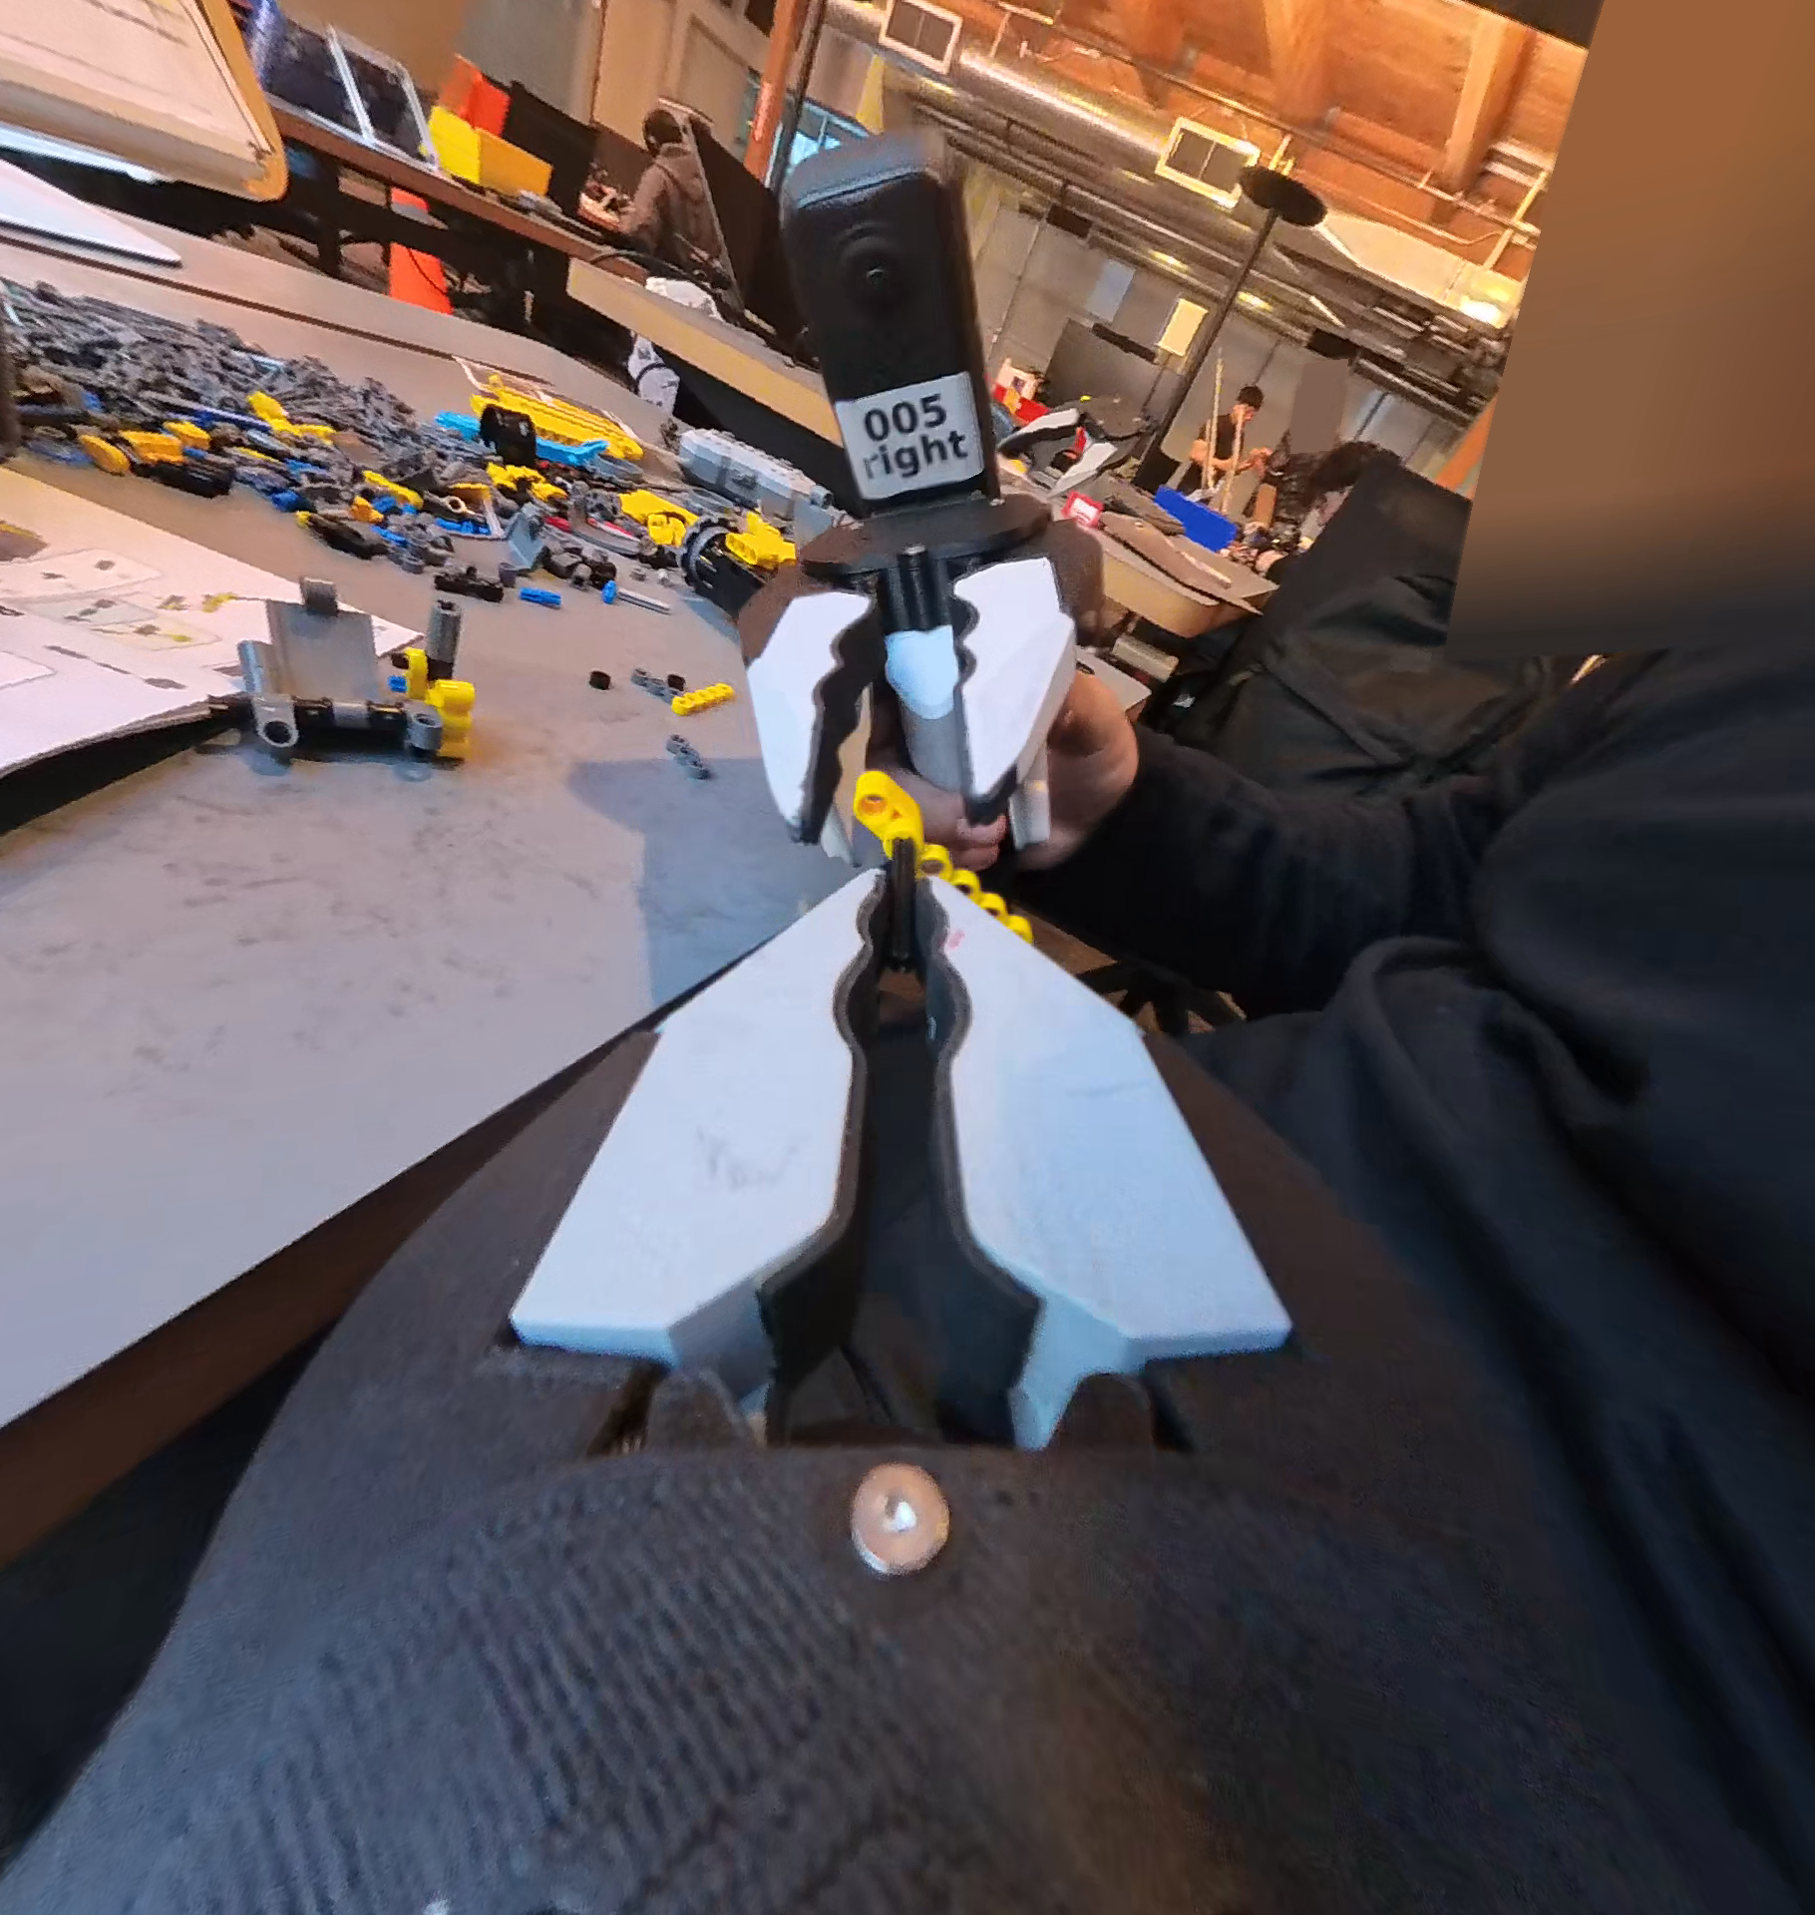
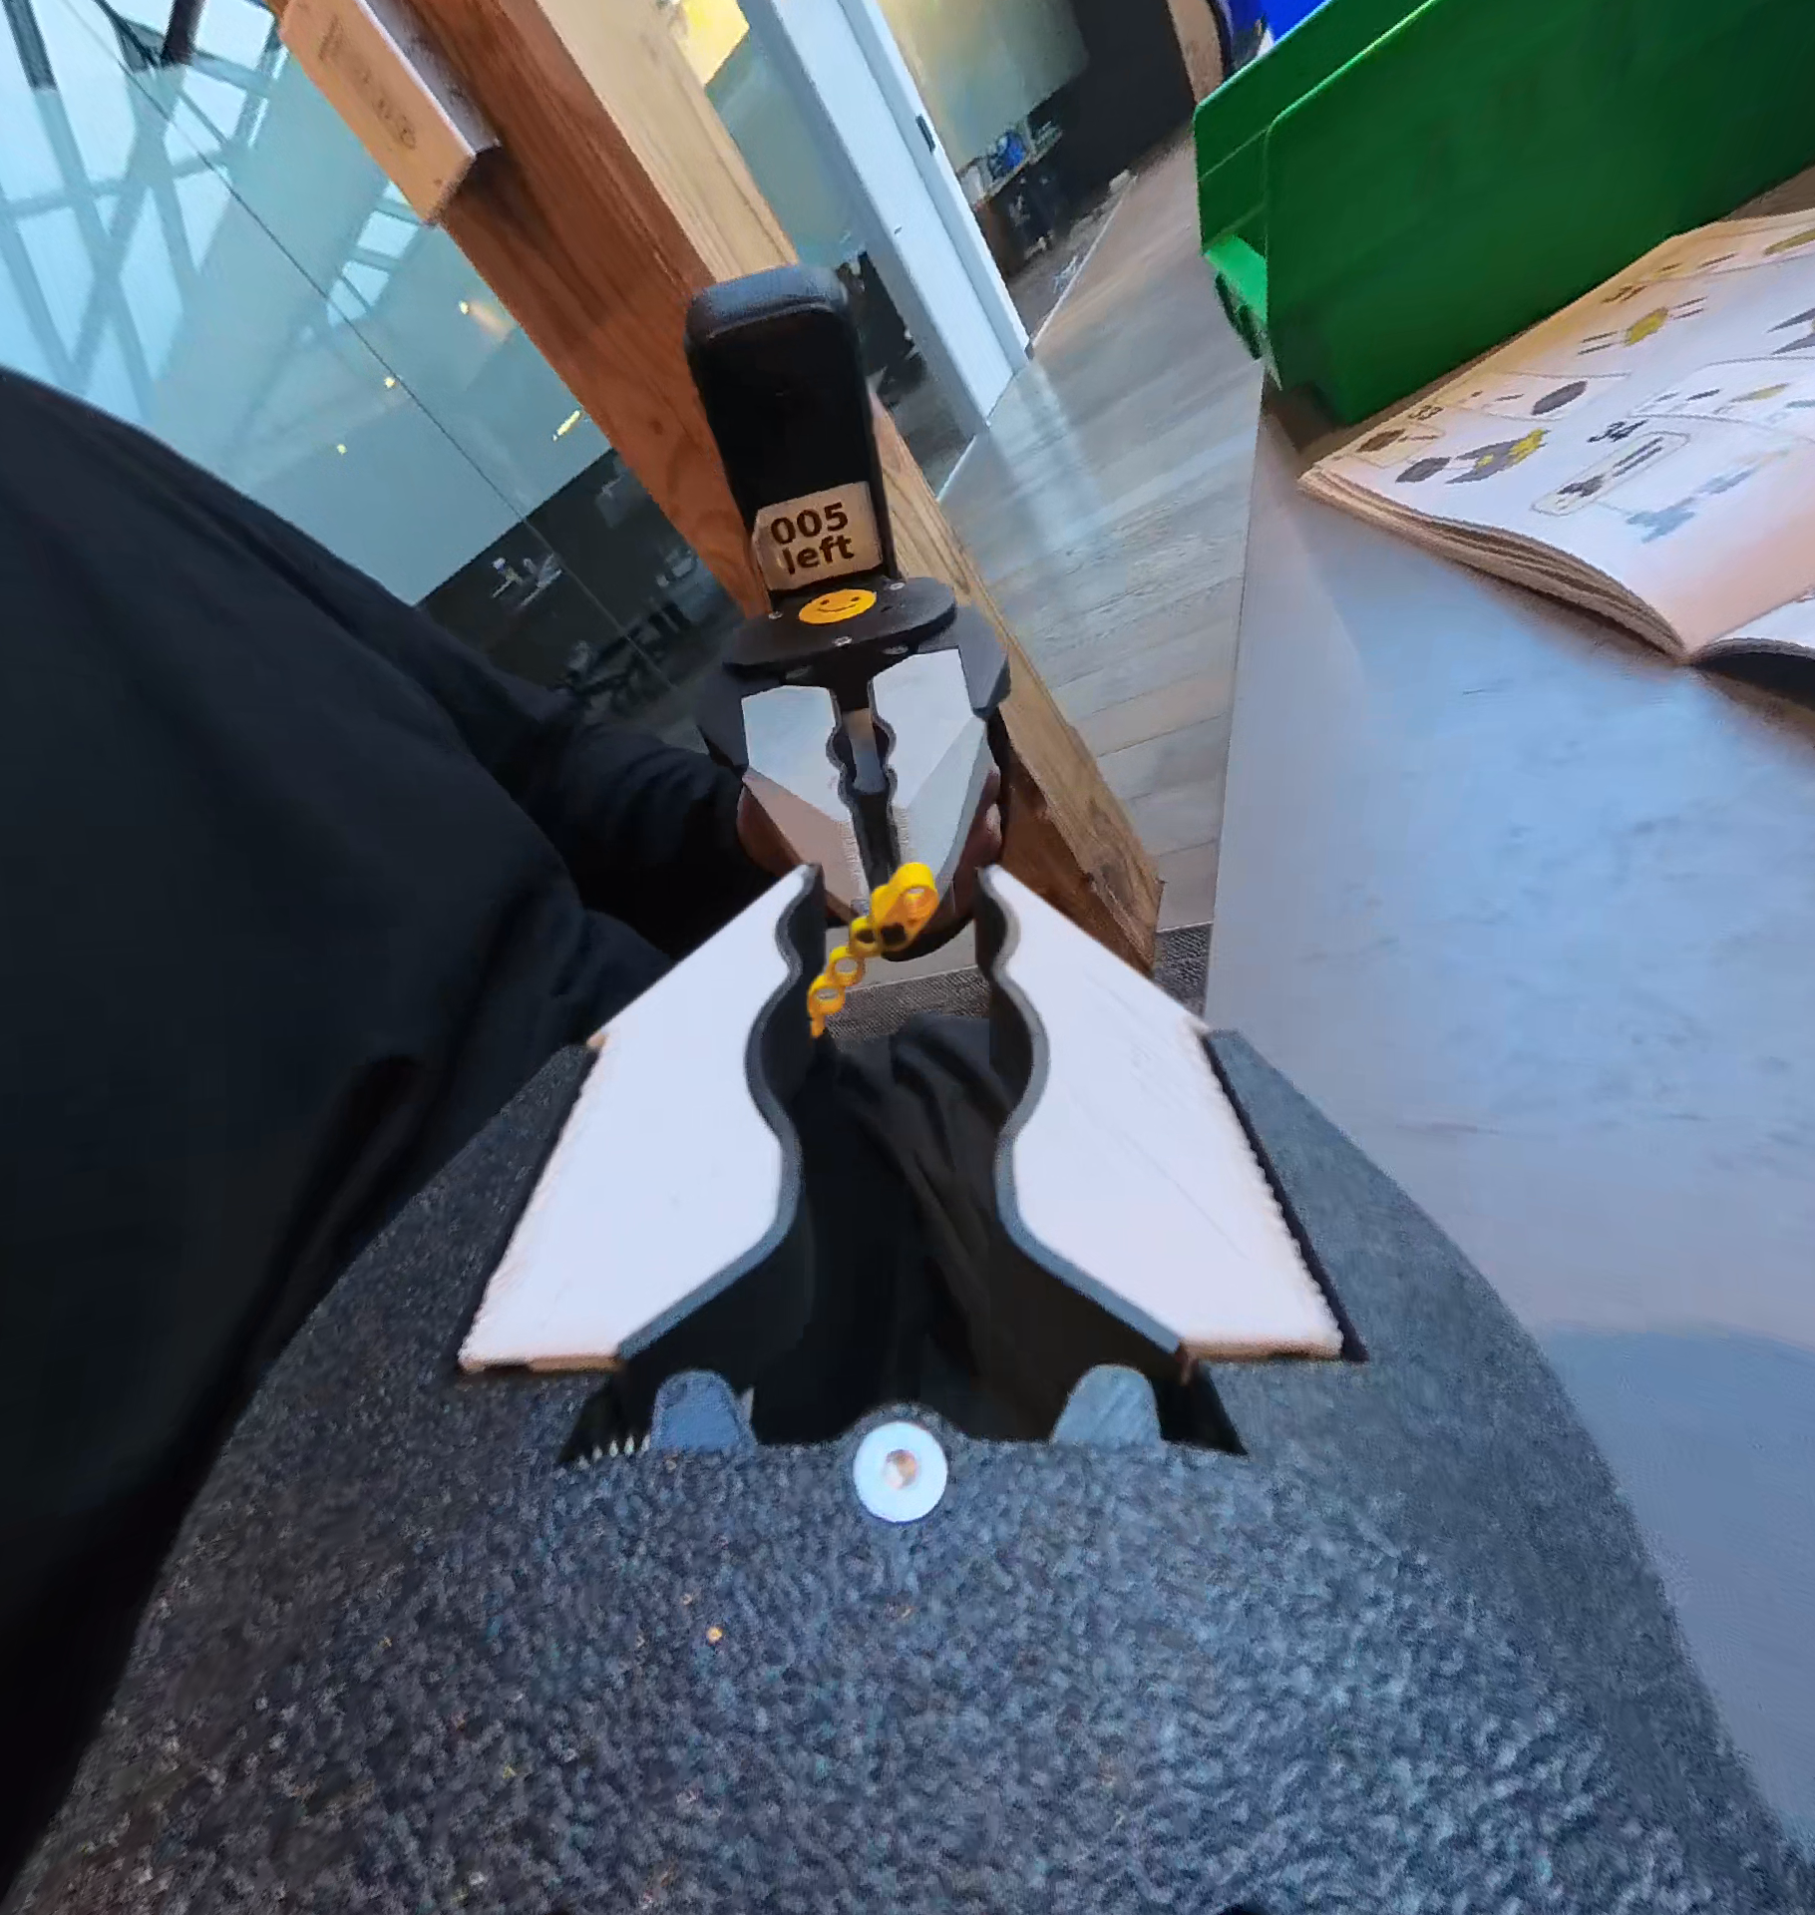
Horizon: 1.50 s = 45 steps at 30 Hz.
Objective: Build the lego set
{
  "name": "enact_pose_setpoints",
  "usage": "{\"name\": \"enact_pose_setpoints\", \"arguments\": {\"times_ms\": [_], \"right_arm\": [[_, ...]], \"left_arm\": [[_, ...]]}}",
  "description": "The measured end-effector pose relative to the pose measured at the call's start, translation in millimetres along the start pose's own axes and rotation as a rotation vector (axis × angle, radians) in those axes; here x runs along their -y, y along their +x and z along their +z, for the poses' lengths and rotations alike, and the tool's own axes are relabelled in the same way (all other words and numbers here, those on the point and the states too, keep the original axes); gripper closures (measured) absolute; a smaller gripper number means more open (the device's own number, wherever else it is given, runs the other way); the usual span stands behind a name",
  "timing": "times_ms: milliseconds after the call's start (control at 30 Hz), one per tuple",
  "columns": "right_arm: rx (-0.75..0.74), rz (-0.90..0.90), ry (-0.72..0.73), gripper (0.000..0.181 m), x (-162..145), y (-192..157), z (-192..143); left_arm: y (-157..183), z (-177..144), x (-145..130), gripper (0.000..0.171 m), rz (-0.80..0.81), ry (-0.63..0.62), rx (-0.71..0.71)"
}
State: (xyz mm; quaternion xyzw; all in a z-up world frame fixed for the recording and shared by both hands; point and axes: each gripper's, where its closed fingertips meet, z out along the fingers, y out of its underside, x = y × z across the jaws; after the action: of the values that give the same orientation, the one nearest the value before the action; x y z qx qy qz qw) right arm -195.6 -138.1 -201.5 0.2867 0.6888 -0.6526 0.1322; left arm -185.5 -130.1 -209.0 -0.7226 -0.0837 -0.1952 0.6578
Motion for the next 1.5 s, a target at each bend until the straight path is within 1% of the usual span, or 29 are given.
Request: {"name": "enact_pose_setpoints", "arguments": {"times_ms": [33, 67, 300, 567, 767, 933, 1100, 1367, 1500], "right_arm": [[-0.008, -0.006, -0.006, 0.159, -1, 1, 0], [-0.017, -0.015, -0.004, 0.169, -1, 1, 0], [-0.083, -0.058, 0.03, 0.169, 1, 5, -7], [-0.085, -0.035, 0.067, 0.169, 5, 6, -13], [-0.055, 0.01, 0.12, 0.169, 13, 6, -18], [-0.06, 0.012, 0.123, 0.169, 13, 7, -18], [-0.06, 0.014, 0.136, 0.162, 14, 7, -20], [-0.035, 0.022, 0.172, 0.159, 18, 4, -24], [-0.015, -0.016, 0.179, 0.153, 19, -3, -26]], "left_arm": [[0, 1, 0, 0.169, -0.008, 0.001, -0.008], [0, 1, 1, 0.169, -0.013, 0.005, -0.011], [-3, 7, 3, 0.169, -0.079, 0.009, -0.053], [-3, 9, 5, 0.169, -0.166, 0.023, -0.109], [-6, 6, 5, 0.169, -0.18, 0.03, -0.095], [-8, 5, 6, 0.169, -0.2, 0.038, -0.094], [-10, 4, 6, 0.169, -0.214, 0.041, -0.088], [-15, 1, 7, 0.169, -0.227, 0.053, -0.066], [-18, 0, 7, 0.169, -0.238, 0.06, -0.059]]}}
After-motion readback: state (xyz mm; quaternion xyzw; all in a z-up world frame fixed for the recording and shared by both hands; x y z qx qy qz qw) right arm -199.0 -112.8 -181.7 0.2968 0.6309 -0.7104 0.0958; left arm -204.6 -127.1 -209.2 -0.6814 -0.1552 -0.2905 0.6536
